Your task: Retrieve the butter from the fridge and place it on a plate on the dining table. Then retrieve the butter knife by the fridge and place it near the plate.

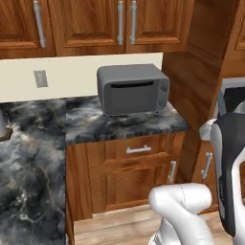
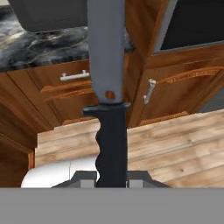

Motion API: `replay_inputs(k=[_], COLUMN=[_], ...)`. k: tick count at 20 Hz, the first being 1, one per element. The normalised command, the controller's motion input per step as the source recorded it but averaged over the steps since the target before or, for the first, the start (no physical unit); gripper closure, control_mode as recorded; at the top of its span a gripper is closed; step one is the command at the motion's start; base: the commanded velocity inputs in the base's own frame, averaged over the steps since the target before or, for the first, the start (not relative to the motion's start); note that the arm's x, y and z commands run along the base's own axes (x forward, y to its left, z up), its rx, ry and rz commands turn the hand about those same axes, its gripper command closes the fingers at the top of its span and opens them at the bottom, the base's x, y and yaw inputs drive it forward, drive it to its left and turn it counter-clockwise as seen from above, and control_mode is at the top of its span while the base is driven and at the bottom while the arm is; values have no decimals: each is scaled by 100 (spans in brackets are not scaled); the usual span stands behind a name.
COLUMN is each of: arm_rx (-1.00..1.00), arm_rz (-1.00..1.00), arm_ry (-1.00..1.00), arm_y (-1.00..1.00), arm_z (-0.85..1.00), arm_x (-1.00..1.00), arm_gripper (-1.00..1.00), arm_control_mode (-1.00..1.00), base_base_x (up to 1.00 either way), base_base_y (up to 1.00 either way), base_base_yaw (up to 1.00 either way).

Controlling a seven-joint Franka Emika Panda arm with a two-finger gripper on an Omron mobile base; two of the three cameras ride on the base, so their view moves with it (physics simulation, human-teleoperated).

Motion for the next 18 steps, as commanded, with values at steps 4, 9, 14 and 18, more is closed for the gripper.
replay_inputs(k=[4,9,14,18], arm_rx=[0,0,0,0], arm_rz=[0,0,0,0], arm_ry=[0,0,0,0], arm_y=[0,0,0,0], arm_z=[0,0,0,0], arm_x=[0,0,0,0], arm_gripper=[100,100,100,100], arm_control_mode=[100,100,100,100], base_base_x=[-85,-32,0,4], base_base_y=[-12,-9,-25,-34], base_base_yaw=[-58,-76,-72,-68])
